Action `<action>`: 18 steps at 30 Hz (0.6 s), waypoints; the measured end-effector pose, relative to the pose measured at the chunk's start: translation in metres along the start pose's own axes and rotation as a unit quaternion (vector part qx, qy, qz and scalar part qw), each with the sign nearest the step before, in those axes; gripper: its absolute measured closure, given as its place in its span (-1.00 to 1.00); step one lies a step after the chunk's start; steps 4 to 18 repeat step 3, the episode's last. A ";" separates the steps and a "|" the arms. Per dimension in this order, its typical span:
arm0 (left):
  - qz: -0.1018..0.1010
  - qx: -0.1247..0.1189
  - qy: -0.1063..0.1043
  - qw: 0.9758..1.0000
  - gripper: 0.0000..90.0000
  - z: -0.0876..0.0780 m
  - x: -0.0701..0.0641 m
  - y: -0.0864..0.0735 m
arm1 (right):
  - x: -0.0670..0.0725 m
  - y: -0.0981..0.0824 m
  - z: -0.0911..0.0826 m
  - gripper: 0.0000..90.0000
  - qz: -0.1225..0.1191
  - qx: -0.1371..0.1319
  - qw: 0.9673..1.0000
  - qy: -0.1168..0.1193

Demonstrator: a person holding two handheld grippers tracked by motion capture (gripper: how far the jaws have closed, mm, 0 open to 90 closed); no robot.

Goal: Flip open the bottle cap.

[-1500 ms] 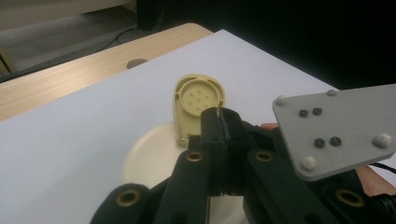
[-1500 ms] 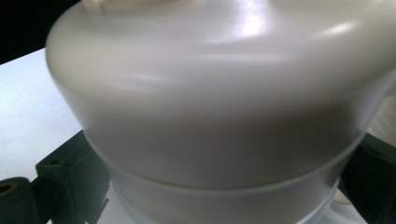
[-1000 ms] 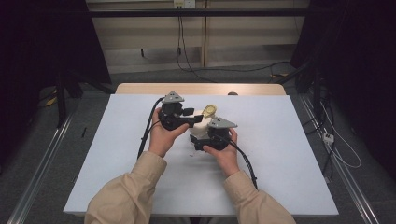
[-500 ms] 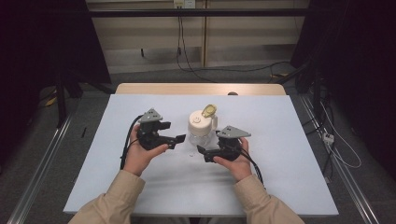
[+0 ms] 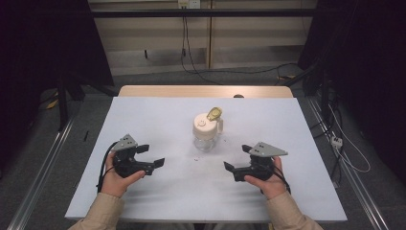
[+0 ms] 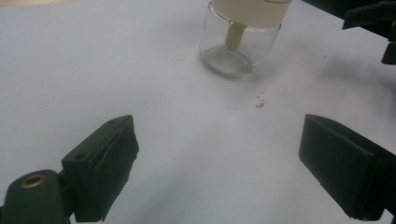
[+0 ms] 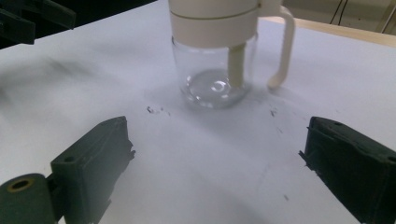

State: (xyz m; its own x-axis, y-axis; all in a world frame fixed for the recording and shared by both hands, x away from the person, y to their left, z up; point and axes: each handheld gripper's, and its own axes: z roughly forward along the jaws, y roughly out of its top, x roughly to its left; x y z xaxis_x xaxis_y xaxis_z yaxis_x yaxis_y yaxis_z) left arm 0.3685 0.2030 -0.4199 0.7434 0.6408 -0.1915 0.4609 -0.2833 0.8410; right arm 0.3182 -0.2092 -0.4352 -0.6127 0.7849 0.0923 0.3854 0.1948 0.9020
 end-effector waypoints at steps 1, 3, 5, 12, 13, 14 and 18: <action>-0.001 -0.004 0.001 1.000 -0.76 -0.001 0.001 -0.001 | -0.003 -0.003 -0.006 -0.85 0.002 0.000 1.000 -0.002; -0.004 -0.012 0.000 1.000 -0.78 -0.003 0.001 -0.001 | -0.006 -0.007 -0.013 -0.85 0.008 -0.001 1.000 -0.004; -0.004 -0.012 0.000 1.000 -0.78 -0.003 0.001 -0.001 | -0.006 -0.007 -0.013 -0.85 0.008 -0.001 1.000 -0.004; -0.004 -0.012 0.000 1.000 -0.78 -0.003 0.001 -0.001 | -0.006 -0.007 -0.013 -0.85 0.008 -0.001 1.000 -0.004; -0.004 -0.012 0.000 1.000 -0.78 -0.003 0.001 -0.001 | -0.006 -0.007 -0.013 -0.85 0.008 -0.001 1.000 -0.004; -0.004 -0.012 0.000 1.000 -0.78 -0.003 0.001 -0.001 | -0.006 -0.007 -0.013 -0.85 0.008 -0.001 1.000 -0.004; -0.004 -0.012 0.000 1.000 -0.78 -0.003 0.001 -0.001 | -0.006 -0.007 -0.013 -0.85 0.008 -0.001 1.000 -0.004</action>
